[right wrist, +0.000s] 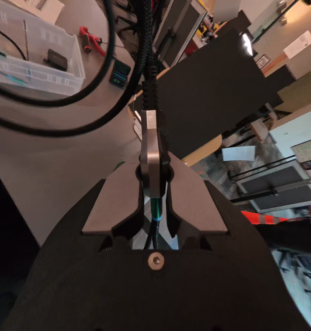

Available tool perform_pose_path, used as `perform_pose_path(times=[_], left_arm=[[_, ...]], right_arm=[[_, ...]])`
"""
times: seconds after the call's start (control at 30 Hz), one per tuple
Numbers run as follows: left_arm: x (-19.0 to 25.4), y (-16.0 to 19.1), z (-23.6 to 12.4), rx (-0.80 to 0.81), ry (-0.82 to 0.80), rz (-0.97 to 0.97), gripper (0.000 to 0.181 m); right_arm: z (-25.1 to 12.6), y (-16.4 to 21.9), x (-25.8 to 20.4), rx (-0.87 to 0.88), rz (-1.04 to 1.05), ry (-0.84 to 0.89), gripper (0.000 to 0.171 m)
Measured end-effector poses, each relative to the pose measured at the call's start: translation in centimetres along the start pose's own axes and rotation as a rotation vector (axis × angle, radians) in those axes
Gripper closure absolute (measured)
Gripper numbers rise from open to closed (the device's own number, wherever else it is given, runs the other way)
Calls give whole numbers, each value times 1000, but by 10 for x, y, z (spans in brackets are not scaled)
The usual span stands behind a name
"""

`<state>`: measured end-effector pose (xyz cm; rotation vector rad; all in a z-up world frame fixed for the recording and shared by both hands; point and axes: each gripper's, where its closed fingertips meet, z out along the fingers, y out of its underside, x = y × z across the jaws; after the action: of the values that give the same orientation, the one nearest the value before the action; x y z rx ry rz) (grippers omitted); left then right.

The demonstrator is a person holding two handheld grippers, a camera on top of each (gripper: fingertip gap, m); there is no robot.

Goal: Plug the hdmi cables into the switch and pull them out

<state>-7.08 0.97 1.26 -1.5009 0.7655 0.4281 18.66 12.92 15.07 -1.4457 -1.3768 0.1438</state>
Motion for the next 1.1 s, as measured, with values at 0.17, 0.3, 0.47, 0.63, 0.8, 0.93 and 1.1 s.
perform_pose_path(times=[0.17,0.3,0.47,0.63,0.8,0.93,1.1], left_arm=[[7,16,15,-5,37,-44,181],[6,25,15,-21,22,-35,181],[6,37,22,-41,35,-65,181],[13,38,27,-54,43,-39,181],[16,42,30,-69,53,-44,181],[24,42,36,-69,84,-50,181],[35,40,43,-67,121,-53,181]], right_arm=[[-8,23,53,-97,30,56,153],[-14,65,92,-291,-10,84,153],[20,134,108,-621,-96,-2,153],[105,263,79,-1084,-171,-257,151],[170,365,30,-1303,-71,-461,152],[173,365,32,-1277,-49,-462,150],[165,295,58,-981,49,-331,111]])
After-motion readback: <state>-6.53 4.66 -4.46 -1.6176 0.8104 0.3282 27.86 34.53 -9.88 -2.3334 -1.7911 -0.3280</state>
